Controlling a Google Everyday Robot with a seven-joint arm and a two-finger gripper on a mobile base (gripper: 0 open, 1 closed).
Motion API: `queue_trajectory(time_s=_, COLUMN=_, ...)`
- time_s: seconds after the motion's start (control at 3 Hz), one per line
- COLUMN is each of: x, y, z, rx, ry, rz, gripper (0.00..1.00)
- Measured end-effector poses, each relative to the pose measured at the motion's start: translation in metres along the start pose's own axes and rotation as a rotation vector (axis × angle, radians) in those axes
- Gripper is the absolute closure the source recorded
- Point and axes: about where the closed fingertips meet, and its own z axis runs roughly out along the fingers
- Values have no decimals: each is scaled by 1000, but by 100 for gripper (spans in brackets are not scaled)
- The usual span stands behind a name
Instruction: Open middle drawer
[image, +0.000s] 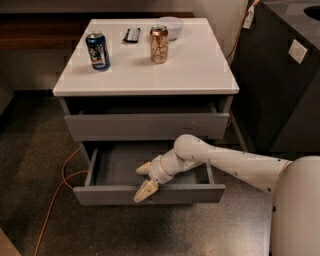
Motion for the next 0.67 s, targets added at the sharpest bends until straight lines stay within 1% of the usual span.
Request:
queue_trajectory(time_s=0.33, x=-5, y=-5, z=-5, rx=-17, ry=-9, rz=10, gripper=0)
queue_trajectory(time_s=0.67, x=-2, y=-16, z=-6, rx=-20, ry=-3, rz=28, gripper=15)
